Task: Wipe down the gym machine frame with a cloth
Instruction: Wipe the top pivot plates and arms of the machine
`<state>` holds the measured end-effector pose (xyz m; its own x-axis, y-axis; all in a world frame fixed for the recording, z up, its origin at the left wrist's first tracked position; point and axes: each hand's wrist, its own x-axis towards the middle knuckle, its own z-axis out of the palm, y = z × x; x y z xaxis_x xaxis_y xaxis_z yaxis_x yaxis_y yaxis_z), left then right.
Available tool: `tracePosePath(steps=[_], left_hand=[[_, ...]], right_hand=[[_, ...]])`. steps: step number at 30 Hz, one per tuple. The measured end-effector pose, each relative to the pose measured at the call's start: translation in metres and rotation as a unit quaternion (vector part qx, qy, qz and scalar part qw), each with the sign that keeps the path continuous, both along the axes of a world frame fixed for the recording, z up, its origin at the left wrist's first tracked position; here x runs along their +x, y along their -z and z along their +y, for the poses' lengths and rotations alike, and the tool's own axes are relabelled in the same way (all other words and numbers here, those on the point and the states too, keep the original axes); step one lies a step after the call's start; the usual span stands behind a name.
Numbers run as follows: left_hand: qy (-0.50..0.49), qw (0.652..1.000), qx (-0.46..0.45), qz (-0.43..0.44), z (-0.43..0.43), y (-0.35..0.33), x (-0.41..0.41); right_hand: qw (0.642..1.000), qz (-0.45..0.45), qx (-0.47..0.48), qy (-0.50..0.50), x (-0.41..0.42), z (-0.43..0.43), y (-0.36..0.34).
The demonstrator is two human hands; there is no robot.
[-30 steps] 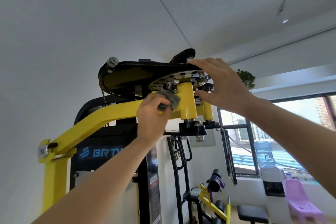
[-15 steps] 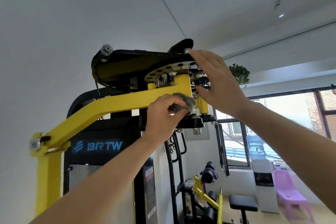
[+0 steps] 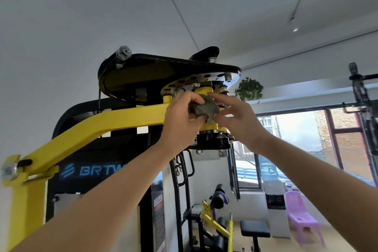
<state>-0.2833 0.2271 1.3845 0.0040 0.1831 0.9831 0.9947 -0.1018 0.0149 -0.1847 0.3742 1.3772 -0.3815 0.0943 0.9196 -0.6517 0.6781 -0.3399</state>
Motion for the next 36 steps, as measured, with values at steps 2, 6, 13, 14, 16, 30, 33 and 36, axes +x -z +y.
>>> tracePosePath(steps=[2,6,13,14,16,30,33,36], left_hand=[[0.015,1.0,-0.024,0.003,0.002,-0.006,0.0],[-0.01,0.997,-0.055,0.047,0.0,-0.007,-0.002],[-0.097,0.99,-0.081,0.055,-0.006,0.008,-0.008],[-0.092,0.99,-0.094,0.05,-0.006,0.01,-0.006],[-0.07,0.99,-0.124,0.023,-0.004,0.014,0.0],[-0.227,0.961,-0.118,-0.1,0.03,0.031,0.061],[-0.337,0.927,-0.123,-0.112,0.036,0.019,0.071],[-0.393,0.894,-0.149,-0.156,0.043,0.001,0.082]], right_hand=[[0.999,0.017,0.01,0.049,-0.004,0.002,-0.004],[0.991,0.078,-0.03,0.1,-0.012,0.009,-0.009],[0.996,0.062,-0.058,0.04,-0.018,0.027,-0.005],[0.998,0.044,-0.038,0.026,-0.015,0.032,-0.001],[1.0,0.003,0.002,0.014,-0.01,0.044,0.008],[0.988,-0.008,0.141,-0.067,-0.029,0.095,0.032],[0.988,-0.006,0.143,-0.058,-0.043,0.09,0.026],[0.989,-0.007,0.142,-0.05,-0.048,0.092,0.017]])
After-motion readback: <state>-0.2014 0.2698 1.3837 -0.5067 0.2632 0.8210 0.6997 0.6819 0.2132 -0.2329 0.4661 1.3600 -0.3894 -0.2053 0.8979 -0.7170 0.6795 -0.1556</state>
